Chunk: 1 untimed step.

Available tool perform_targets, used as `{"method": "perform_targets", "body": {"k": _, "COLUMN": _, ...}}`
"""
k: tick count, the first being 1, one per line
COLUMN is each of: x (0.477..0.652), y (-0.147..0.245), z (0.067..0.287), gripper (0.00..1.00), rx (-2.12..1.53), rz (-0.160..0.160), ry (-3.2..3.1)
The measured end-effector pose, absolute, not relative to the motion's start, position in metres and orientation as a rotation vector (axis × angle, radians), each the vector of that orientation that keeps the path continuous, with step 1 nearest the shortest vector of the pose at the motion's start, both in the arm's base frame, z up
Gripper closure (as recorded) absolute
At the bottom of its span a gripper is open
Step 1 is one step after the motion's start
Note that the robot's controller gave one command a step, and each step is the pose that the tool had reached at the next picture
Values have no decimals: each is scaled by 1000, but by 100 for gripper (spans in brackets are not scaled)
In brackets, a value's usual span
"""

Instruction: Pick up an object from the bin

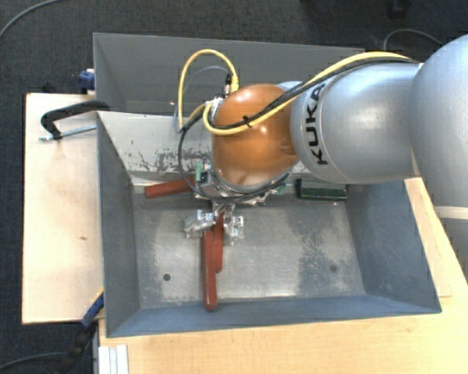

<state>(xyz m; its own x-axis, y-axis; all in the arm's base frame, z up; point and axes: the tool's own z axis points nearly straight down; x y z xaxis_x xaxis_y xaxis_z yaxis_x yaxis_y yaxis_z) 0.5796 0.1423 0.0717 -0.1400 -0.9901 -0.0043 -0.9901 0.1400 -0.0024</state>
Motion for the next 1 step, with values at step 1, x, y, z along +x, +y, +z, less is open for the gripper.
{"method": "perform_targets", "body": {"k": 1, "x": 555, "y": 117, "z": 71, "gripper": 100, "rx": -2169, "rz": 2, "ry": 2268}}
